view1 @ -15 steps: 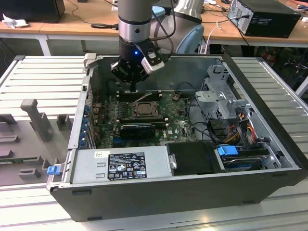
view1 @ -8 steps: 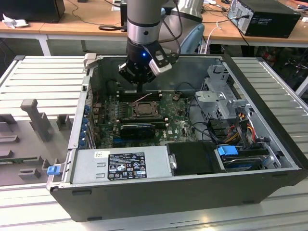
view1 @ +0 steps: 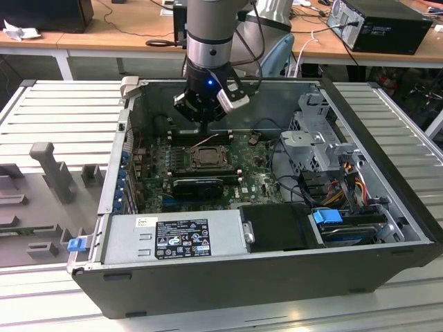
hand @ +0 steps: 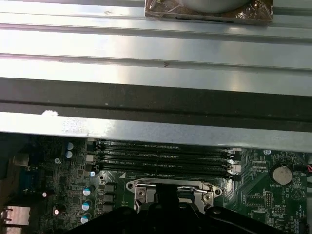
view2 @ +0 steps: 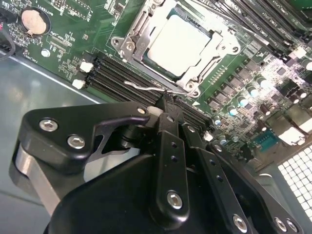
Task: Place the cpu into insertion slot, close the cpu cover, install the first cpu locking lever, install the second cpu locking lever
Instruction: 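Install the first cpu locking lever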
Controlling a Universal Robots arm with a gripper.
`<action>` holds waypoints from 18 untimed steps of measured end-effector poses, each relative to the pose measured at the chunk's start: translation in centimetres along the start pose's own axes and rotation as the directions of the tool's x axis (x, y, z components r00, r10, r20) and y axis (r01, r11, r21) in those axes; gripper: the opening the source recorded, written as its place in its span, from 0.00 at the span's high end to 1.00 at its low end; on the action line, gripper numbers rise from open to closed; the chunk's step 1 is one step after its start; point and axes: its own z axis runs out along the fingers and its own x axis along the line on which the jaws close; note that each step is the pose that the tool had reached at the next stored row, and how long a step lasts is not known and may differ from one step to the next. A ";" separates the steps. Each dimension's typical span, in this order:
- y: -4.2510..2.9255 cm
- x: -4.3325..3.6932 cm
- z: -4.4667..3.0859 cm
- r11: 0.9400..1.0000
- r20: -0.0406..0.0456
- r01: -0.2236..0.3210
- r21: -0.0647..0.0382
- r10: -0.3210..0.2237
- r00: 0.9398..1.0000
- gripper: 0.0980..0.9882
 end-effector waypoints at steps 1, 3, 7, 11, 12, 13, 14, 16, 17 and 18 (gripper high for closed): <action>-0.01 -0.02 0.05 1.000 0.000 0.000 0.000 0.000 1.000 0.99; -0.02 -0.05 0.11 1.000 0.000 0.000 -0.001 0.000 1.000 0.99; -0.04 -0.11 0.33 1.000 0.016 0.002 -0.006 -0.002 1.000 0.99; 0.05 -0.54 1.01 1.000 0.016 0.003 -0.016 -0.003 1.000 0.99; 0.05 -0.55 1.05 1.000 0.016 0.005 -0.018 -0.004 1.000 0.99; 0.05 -0.55 1.10 1.000 0.016 0.007 -0.021 -0.007 1.000 0.99; 0.05 -0.56 1.19 1.000 0.016 0.009 -0.027 -0.009 1.000 0.99; 0.04 -0.56 1.25 0.999 0.017 0.010 -0.032 -0.009 1.000 0.99; 0.04 -0.57 1.27 0.999 0.017 0.010 -0.033 -0.009 1.000 0.99; 0.03 -0.56 1.31 0.999 0.017 0.010 -0.035 -0.009 1.000 0.99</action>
